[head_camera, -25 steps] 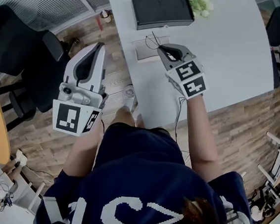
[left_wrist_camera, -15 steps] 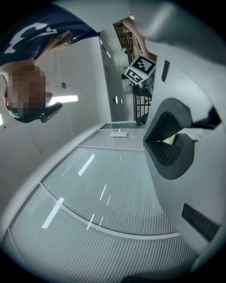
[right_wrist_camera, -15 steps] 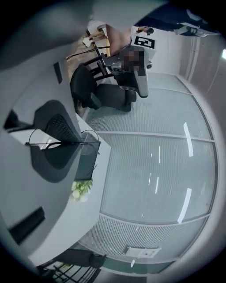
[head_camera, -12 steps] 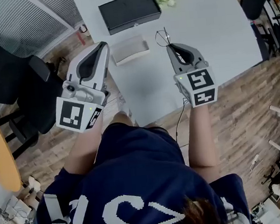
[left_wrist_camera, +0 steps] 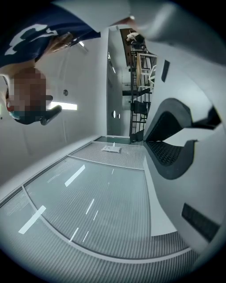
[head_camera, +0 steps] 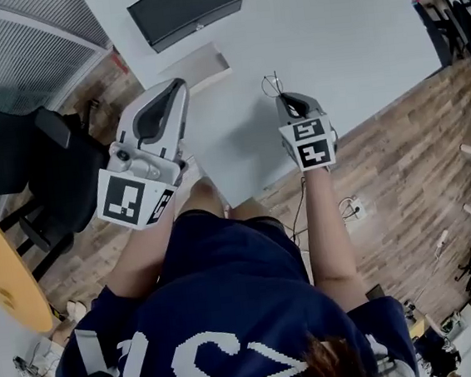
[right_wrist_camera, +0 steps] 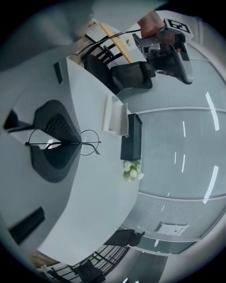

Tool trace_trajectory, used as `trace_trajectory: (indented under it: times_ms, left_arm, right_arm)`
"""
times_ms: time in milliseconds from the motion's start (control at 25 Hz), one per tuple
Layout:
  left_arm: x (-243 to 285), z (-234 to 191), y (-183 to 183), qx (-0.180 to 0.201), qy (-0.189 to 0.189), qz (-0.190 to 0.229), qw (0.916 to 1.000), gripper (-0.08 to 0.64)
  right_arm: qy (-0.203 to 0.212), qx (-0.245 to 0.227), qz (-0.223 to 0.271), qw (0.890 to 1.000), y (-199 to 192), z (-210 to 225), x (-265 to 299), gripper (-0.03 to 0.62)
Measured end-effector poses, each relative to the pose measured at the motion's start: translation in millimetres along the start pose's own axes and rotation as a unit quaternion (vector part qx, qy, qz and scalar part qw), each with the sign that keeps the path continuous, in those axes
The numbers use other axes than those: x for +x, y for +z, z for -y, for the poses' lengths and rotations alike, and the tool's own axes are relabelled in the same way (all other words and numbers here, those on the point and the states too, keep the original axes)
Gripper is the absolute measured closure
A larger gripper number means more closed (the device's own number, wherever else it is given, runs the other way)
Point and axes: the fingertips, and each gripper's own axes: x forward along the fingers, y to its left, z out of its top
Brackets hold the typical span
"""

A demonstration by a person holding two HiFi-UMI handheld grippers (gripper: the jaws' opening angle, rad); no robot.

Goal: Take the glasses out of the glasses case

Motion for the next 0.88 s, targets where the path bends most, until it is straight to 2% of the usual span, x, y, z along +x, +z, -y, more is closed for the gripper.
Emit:
trace_trajectory:
  times_ms: [120,240,440,560,640,880]
  left_arm:
    - [-7.4,-2.6,-11.8,-0.002,0.009,-0.017,0.9998,0.545]
    - [-12.2,-7.7,-16.4,0.0,0.017,-0.024,0.9996,0.546]
    - [-16.2,-10.0,-4.0,0.011,0.022,-0.012,0.9996,0.546]
    - [-15.8,-10.2,11.7,0.019,0.023,0.002,0.9996,0.546]
    - [-16.4,-11.5,25.8,0.027,0.024,0.015,0.9993,0.546]
    - [-14.0,-18.4,69.2,0.057,0.021,0.053,0.9967,0.546]
  right_arm:
    - [0.0,0.007,-0.022,1.0,-25.2,-1.8,17.4,0.561]
    - [0.003,0.014,-0.033,0.999,-34.5,-3.7,26.5,0.557]
    - [0.018,0.023,-0.004,1.0,-11.8,-5.4,10.0,0.508]
    - [-0.003,0.021,0.064,0.998,32.8,7.9,-21.3,0.552]
    - [-0.015,0.021,0.123,0.992,70.6,16.1,-49.6,0.562]
    - [-0.017,0.028,0.284,0.958,173.1,20.6,-133.7,0.568]
